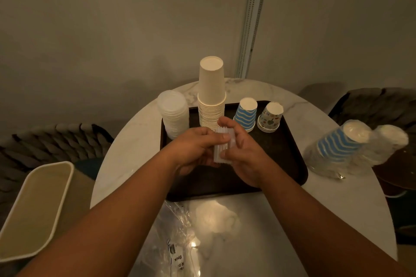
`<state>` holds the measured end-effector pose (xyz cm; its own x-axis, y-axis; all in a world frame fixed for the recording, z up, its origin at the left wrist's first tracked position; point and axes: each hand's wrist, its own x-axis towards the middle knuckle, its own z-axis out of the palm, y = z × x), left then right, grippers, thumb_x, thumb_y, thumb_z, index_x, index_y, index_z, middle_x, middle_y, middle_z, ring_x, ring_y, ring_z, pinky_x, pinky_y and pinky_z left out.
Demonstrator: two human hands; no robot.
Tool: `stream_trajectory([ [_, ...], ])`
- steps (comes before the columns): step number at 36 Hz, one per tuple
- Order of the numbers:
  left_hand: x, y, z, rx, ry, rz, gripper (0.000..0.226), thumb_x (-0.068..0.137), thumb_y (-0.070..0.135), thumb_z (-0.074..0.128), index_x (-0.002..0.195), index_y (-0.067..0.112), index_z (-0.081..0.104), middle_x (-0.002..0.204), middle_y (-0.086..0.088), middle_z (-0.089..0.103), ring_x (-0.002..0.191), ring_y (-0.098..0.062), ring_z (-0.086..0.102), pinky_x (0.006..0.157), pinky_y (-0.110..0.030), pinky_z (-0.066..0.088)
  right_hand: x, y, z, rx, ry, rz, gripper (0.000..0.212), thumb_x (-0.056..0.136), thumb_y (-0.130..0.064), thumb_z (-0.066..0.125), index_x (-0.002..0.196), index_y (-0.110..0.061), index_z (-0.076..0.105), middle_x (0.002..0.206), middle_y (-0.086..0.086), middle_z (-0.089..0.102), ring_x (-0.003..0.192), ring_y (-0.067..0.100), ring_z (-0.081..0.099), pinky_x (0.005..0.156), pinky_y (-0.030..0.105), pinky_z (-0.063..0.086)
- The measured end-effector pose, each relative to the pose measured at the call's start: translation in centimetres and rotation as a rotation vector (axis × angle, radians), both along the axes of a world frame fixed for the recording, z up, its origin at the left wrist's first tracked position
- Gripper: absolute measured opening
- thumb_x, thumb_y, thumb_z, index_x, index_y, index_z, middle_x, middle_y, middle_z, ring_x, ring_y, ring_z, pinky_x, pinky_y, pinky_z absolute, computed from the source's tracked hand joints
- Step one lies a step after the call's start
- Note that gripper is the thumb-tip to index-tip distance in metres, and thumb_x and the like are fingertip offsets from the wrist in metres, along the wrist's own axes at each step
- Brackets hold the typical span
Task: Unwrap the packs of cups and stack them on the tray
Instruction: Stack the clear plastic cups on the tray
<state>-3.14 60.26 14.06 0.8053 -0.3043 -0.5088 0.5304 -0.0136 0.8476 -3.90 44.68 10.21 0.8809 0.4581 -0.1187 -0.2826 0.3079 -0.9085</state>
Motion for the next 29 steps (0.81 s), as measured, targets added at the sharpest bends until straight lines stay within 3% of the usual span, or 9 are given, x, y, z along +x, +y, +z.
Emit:
stream_trajectory([
  [3,0.4,0.6,0.1,-0.004,-0.005,-0.028,0.039,0.073,0.03,0.071,0.105,0.008,0.062,0.097,-0.013,0.073,0.091,-0.028,0.069,0.084,-0.044,0.054,0.1,-0.5,-0.3,-0.059,-0.02,0.029,0.09,0.077,0.014,0.064,0.151,-0.018,0.023,0.139,0.0,0.05,0.121,0.009,0.057,0.088,0.028,0.053],
  [7,0.6,0.8,0.4,0.003,-0.005,-0.046,0.032,0.079,0.031,0.067,0.105,0.013,0.065,0.101,-0.011,0.072,0.091,-0.027,0.069,0.08,-0.039,0.056,0.0,-0.1,-0.5,-0.161,-0.066,0.046,0.095,0.08,-0.01,0.068,0.154,-0.023,0.01,0.157,-0.003,0.027,0.138,0.009,0.037,0.104,0.03,0.045],
  [10,0.6,1.0,0.7,0.001,-0.002,-0.056,0.034,0.079,0.032,0.067,0.107,0.012,0.065,0.1,-0.01,0.073,0.089,-0.025,0.07,0.074,-0.036,0.058,0.2,0.2,-0.6,-0.225,-0.095,0.066,0.094,0.084,-0.021,0.068,0.153,-0.03,0.006,0.158,-0.007,0.023,0.141,0.008,0.031,0.112,0.034,0.036],
  [12,0.6,1.1,0.8,0.007,0.006,-0.068,0.044,0.077,0.034,0.068,0.112,0.008,0.063,0.102,-0.012,0.072,0.089,-0.024,0.07,0.073,-0.035,0.058,0.4,0.1,-0.4,-0.231,-0.095,0.085,0.093,0.08,-0.018,0.072,0.151,-0.036,0.016,0.157,-0.005,0.028,0.141,0.011,0.034,0.111,0.039,0.039],
  [16,0.6,1.3,0.9,0.01,0.016,-0.114,0.055,0.076,0.04,0.065,0.118,0.005,0.06,0.103,-0.014,0.071,0.09,-0.025,0.07,0.073,-0.037,0.06,0.5,-0.1,0.1,-0.229,-0.119,0.076,0.07,0.078,-0.005,0.075,0.133,-0.037,0.043,0.141,0.005,0.048,0.13,0.017,0.05,0.098,0.039,0.051],
  [20,0.7,1.7,1.1,0.037,0.02,-0.125,0.053,0.074,0.041,0.067,0.114,0.008,0.062,0.104,-0.018,0.07,0.089,-0.029,0.07,0.07,-0.038,0.06,0.4,0.0,0.5,-0.193,-0.126,0.037,0.065,0.078,0.008,0.071,0.128,-0.027,0.048,0.135,0.007,0.052,0.125,0.019,0.054,0.088,0.032,0.054],
  [29,1.0,2.3,1.7,0.02,0.009,-0.13,0.038,0.078,0.037,0.064,0.108,0.013,0.065,0.098,-0.013,0.073,0.09,-0.027,0.071,0.075,-0.037,0.059,0.2,0.4,0.7,-0.121,-0.126,-0.049,0.067,0.07,0.002,0.075,0.126,-0.027,0.051,0.126,0.001,0.06,0.12,0.02,0.059,0.087,0.033,0.054],
])
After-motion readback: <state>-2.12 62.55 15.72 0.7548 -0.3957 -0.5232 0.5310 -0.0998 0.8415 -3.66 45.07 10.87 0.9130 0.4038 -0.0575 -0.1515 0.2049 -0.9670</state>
